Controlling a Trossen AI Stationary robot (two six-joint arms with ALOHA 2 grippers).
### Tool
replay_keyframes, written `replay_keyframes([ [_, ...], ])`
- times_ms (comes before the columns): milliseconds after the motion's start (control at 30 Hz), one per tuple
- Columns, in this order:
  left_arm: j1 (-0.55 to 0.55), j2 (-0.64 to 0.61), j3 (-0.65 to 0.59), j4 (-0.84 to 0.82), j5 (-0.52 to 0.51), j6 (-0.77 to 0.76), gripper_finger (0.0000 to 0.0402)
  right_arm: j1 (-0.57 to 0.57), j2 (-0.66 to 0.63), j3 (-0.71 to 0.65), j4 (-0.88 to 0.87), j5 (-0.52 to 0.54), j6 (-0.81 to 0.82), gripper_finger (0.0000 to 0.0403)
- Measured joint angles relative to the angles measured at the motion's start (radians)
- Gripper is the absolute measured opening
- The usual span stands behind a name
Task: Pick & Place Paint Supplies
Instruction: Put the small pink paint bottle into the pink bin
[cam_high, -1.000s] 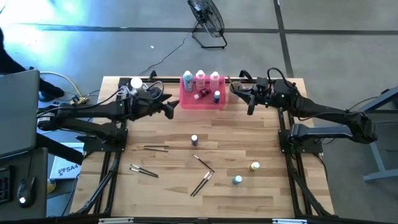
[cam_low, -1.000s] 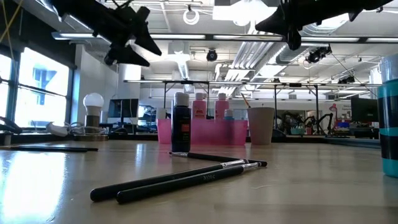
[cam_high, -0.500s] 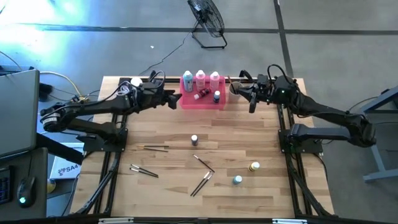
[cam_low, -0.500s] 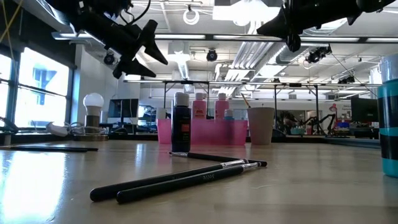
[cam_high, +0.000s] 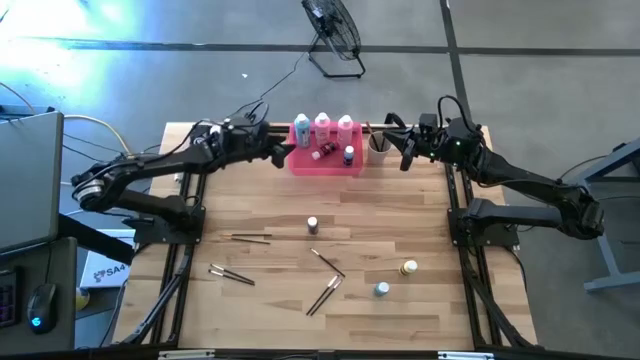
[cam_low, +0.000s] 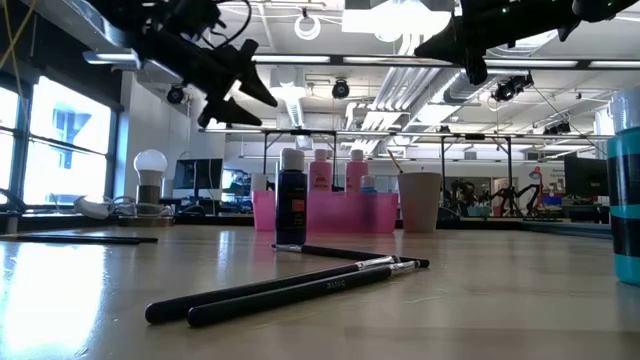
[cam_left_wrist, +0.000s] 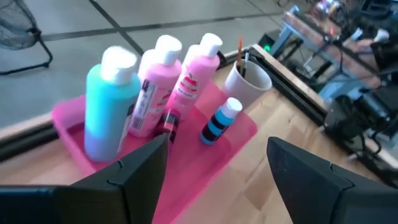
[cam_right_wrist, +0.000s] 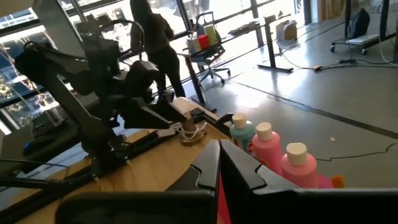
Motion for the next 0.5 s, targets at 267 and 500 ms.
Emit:
replay_keyframes([
  [267,-0.001,0.212,0.298,-0.26,-0.017,0.072,0.0271,0.0,0.0,0.0,-0.001,-0.016,0.002,0.0004],
  [500,-0.038,0.374,0.578,-0.637,-0.229,0.103,0.0271,0.0,0.0,0.0,-0.019,-0.063,-0.002,0.0004],
])
